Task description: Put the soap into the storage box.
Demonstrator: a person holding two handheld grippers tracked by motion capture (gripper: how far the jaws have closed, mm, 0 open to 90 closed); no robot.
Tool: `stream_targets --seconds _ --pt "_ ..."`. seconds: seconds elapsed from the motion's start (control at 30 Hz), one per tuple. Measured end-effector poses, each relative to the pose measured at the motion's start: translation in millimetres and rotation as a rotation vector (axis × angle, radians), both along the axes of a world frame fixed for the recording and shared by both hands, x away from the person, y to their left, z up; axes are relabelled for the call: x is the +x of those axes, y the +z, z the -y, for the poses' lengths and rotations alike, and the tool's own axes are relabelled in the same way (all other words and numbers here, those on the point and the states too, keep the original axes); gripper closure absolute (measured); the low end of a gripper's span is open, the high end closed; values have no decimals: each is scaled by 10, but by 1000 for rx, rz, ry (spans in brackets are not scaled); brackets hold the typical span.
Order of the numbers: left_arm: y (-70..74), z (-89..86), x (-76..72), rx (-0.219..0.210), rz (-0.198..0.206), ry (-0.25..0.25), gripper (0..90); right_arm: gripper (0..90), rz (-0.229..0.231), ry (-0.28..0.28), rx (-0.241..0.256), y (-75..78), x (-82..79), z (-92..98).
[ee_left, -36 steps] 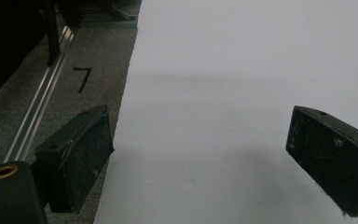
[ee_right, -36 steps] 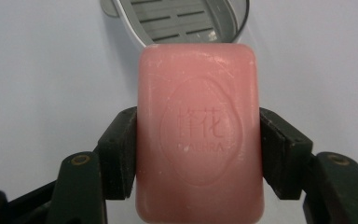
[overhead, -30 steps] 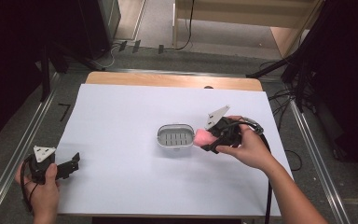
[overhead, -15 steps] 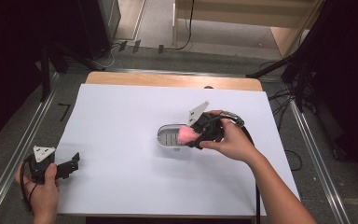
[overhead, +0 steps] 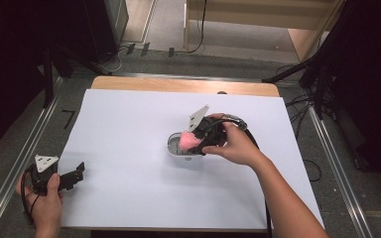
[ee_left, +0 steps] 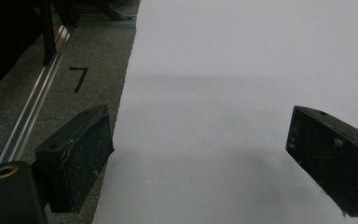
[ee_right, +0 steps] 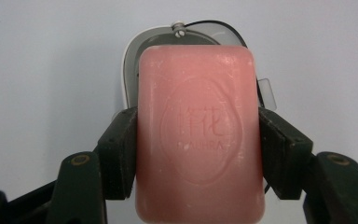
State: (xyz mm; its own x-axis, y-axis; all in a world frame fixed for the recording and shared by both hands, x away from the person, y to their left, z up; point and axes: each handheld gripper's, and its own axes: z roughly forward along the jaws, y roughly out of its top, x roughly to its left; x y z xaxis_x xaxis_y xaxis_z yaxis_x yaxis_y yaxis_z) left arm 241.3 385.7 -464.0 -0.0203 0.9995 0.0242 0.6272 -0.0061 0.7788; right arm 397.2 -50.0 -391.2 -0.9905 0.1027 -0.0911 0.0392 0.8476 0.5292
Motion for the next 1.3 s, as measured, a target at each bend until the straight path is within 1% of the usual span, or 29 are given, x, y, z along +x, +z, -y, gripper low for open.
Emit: stream_targets --seconds 0.07,0.13,0.17,0.2,0.3,0.47,0.5,0.57,0.63,0.67,0.7,0.73,0.77,0.8,0.93,1.0,1.07,1.17,1.2,1.23,1.27,1.3 --pt "0 0 0 0 -1 1 77 389 7 4 -7 -2 4 -17" --pt "1 -1 0 -1 -1 0 77 388 5 7 -14 -8 13 -45" --pt "1 -1 -1 -1 -1 0 77 389 -5 4 -12 -19 20 -69" --pt "1 -1 -1 -1 -1 0 77 389 -2 11 -14 -28 25 -78" --pt "1 -2 -1 -1 1 0 77 389 -5 5 -23 -49 33 -92" --pt "1 -1 -2 -2 1 -1 77 388 -9 2 -7 -62 58 -107" --pt "1 -2 -2 -2 1 -1 77 388 -17 -2 -4 -66 62 -117" --pt "1 -2 -2 -2 1 -1 77 384 -18 -1 -8 -80 63 -127" --pt "0 -2 -1 -2 1 -1 77 389 -26 1 2 -82 75 -129" --pt "0 -2 -1 -2 1 -1 77 408 -20 -3 12 -73 74 -123" --pt "0 -2 -1 -2 0 -1 77 374 -20 -5 34 -57 80 -115" --pt "0 -2 -1 -2 0 -1 77 356 -24 -26 53 -38 83 -107" --pt "1 -2 -1 -2 0 -1 77 356 -24 -26 53 -38 83 -107" --pt "1 -1 -1 -1 0 -3 77 355 -28 -38 62 -9 89 -78" --pt "1 -2 -2 -2 0 -2 77 343 -30 -47 59 -2 87 -31" --pt "1 -1 -1 -1 0 -1 77 337 -34 -66 71 12 81 31" --pt "1 -1 -1 -2 0 -2 77 326 -45 -84 86 18 74 75" --pt "1 -1 -1 -1 0 -3 77 289 -59 -113 93 3 61 148" --pt "1 -1 -1 -1 0 -3 77 289 -59 -113 93 3 61 148" --pt "0 0 -1 0 1 -2 77 271 -87 -137 102 -8 60 205" --pt "0 0 -1 0 1 -2 77 271 -87 -137 102 -8 60 205" --pt "0 1 0 1 1 -2 77 247 -94 -166 114 -14 47 265"
